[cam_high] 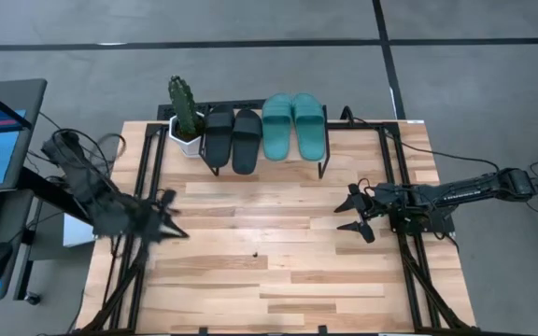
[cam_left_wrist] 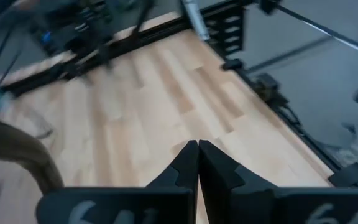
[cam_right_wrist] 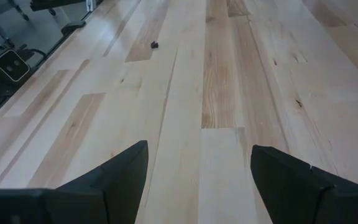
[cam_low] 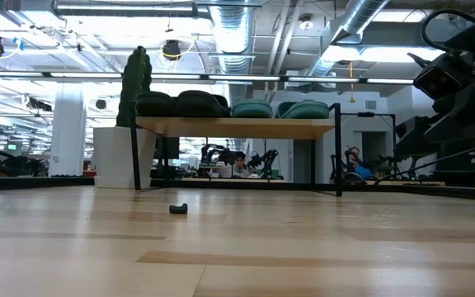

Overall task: Pick and place slides into the shelf
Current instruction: Return to Home Position

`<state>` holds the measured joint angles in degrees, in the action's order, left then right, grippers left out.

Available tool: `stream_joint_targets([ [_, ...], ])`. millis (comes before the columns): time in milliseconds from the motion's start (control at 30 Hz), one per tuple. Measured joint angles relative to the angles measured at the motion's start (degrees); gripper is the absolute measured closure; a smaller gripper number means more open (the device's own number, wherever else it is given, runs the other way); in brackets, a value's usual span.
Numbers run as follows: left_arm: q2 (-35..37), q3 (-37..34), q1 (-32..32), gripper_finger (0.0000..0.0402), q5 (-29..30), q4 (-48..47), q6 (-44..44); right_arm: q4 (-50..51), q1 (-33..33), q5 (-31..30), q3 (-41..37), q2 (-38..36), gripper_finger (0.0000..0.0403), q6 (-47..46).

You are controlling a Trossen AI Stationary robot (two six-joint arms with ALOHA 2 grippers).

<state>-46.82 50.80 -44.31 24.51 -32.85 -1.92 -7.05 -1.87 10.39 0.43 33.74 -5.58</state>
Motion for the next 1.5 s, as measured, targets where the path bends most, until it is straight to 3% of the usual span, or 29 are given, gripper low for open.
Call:
stream_joint_targets([
  [200, 11.5, 0.0, 2.2, 0.04, 1.4, -13.2, -8.9, 0.0, 0.0, 0.0, 0.0, 0.0, 0.0133, 0.0],
  [433, 19.0, 0.0, 5.2, 0.04, 0.8, -15.5, -16.6, 0.0, 0.0, 0.0, 0.0, 0.0, 0.0133, 0.0],
  [667, 24.3, -1.4, 11.6, 0.04, 2.8, -2.9, -30.3, 0.0, 0.0, 0.0, 0.0, 0.0, 0.0133, 0.0],
  [900, 31.6, -15.7, 17.5, 0.04, 8.9, 16.8, -31.5, 0.0, 0.0, 0.0, 0.0, 0.0, 0.0133, 0.0],
  [1200, 46.9, -33.9, 16.8, 0.04, 0.7, 18.7, -31.5, 0.0, 0.0, 0.0, 0.0, 0.0, 0.0133, 0.0],
  [1500, 46.7, -35.0, 16.0, 0.04, -10.2, 10.4, -31.6, 0.0, 0.0, 0.0, 0.0, 0.0, 0.0133, 0.0],
])
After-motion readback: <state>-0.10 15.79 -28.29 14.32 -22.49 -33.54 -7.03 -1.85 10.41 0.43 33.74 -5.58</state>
